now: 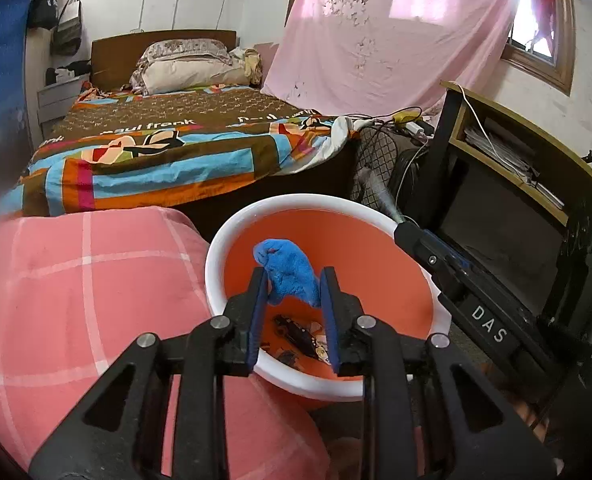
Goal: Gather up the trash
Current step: 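Open both grippers to drop the toy and tube into the bucket, then move both open grippers back toward the yellow cylinder and remaining tube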
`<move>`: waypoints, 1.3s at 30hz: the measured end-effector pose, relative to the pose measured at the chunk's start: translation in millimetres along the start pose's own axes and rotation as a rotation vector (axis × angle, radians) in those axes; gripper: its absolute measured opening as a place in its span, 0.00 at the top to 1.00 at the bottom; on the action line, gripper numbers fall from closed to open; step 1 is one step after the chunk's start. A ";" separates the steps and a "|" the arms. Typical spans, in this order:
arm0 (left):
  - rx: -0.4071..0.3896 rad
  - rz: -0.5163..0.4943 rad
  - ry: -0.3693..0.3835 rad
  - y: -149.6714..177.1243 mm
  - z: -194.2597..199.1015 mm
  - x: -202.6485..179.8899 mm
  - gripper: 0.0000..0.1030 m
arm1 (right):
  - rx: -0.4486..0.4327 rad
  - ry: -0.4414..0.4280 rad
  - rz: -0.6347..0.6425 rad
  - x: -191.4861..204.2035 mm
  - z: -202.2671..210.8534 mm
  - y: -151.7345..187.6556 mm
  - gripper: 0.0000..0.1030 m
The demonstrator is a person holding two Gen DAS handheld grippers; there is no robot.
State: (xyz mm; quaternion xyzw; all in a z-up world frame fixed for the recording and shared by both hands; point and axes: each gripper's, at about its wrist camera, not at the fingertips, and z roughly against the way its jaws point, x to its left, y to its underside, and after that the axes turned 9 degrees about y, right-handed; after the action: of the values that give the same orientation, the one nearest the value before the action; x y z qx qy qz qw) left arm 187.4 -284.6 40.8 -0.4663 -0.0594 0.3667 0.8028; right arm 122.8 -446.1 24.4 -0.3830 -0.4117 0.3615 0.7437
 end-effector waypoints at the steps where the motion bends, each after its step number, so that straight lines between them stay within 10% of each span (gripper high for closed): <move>1: 0.002 0.000 -0.001 0.1 -0.1 -0.6 0.69 | 0.003 0.001 -0.003 -1.2 -0.6 -0.2 0.73; 23: -0.162 0.045 -0.141 -2.1 44.1 21.7 0.39 | -0.094 -0.017 0.013 10.9 15.0 -1.3 0.53; 27: -0.217 0.054 -0.193 -0.4 62.0 30.9 0.25 | -0.141 -0.015 0.033 24.2 21.2 -0.4 0.20; 32: -0.312 0.076 -0.253 4.1 87.2 44.8 0.01 | -0.206 -0.019 0.040 38.7 29.2 1.5 0.04; 39: -0.431 0.115 -0.337 18.6 122.1 69.5 0.00 | -0.257 -0.075 0.050 57.0 32.6 5.1 0.00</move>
State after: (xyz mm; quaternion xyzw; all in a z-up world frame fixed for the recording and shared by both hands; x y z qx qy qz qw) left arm 174.4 -148.3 77.1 -0.5616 -0.2421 0.4631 0.6416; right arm 115.5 -386.4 51.1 -0.4713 -0.4725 0.3383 0.6635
